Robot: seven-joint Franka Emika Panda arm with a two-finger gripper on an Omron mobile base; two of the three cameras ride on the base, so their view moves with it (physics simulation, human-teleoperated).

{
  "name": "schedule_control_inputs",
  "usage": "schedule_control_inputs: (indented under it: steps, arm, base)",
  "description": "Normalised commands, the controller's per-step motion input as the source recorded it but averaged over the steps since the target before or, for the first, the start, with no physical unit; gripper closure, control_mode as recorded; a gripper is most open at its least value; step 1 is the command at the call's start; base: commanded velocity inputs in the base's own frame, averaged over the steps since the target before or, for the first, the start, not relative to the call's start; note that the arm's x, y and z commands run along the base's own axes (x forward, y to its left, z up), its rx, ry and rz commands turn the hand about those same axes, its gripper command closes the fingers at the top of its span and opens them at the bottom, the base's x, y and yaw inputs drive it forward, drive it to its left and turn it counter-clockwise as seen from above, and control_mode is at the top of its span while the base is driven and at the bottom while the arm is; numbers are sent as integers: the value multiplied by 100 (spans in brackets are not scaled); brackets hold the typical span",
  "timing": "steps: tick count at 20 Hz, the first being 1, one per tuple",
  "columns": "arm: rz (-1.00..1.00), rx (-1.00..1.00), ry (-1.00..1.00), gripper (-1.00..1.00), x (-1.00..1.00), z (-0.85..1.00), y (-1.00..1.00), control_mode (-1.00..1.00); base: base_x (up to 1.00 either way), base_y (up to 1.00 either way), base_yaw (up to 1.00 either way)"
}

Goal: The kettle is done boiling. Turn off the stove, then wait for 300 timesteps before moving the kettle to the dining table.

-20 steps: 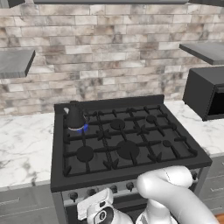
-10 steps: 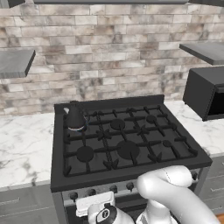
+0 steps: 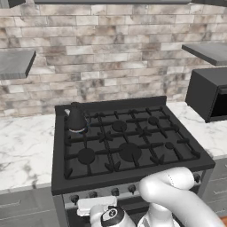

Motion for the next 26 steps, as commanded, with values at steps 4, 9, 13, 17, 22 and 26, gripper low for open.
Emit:
schedule_control_inputs:
  steps: [4,9,13,17,22,26]
  arm:
    - [-11,52,3,100,-13,-10,-31,-100]
    - [-10,47,10,100,-12,-12,-20,-100]
    - [-9,43,11,100,-8,-11,-10,-100]
    - [-5,36,7,-100,-8,-19,-3,-100]
    - [0,16,-5,-100,-35,-12,0,-100]
    - [0,8,-9,-100,-41,0,0,-100]
  base:
    - [0,0,0]
    - [0,0,0]
    - [0,0,0]
    - [0,0,0]
    - [0,0,0]
    - [0,0,0]
